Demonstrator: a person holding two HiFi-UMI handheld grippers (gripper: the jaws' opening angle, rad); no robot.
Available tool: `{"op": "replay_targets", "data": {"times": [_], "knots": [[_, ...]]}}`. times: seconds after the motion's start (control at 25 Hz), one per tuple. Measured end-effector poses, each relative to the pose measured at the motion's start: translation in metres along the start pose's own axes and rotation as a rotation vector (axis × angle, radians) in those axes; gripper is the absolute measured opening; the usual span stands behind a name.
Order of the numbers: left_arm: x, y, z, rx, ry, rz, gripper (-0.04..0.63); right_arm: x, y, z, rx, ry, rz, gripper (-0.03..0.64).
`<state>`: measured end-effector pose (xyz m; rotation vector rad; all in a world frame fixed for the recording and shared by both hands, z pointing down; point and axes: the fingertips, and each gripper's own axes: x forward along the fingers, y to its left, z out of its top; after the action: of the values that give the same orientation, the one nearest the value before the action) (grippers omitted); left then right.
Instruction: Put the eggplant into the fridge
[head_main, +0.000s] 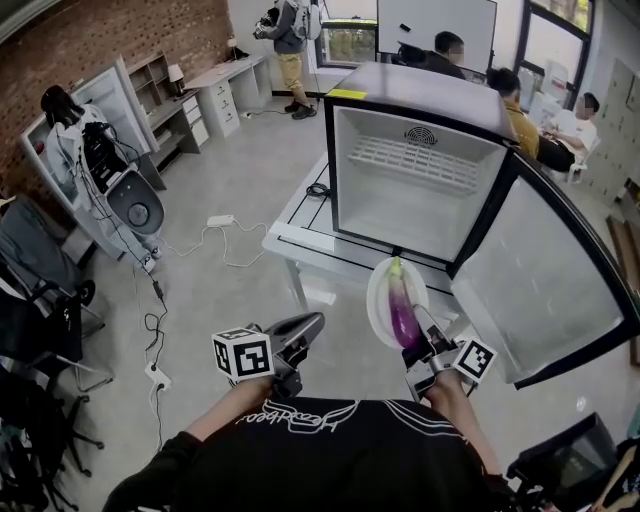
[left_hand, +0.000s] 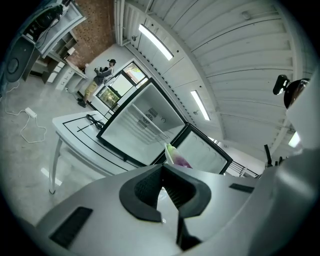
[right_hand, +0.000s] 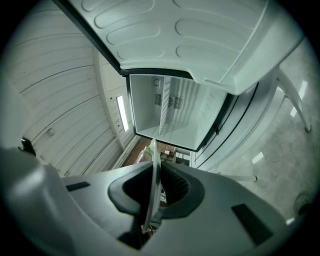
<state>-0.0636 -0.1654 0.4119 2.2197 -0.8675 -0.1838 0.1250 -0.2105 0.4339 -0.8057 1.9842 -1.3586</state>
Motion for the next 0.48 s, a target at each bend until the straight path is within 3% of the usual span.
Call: {"op": "replay_targets", "data": {"times": [0.48], "knots": [[0.089, 0.030, 0.033, -0.001, 0.013, -0.035, 0.008, 0.048, -0.039, 0.059, 0.009, 0.020, -0.001, 0.037]]}}
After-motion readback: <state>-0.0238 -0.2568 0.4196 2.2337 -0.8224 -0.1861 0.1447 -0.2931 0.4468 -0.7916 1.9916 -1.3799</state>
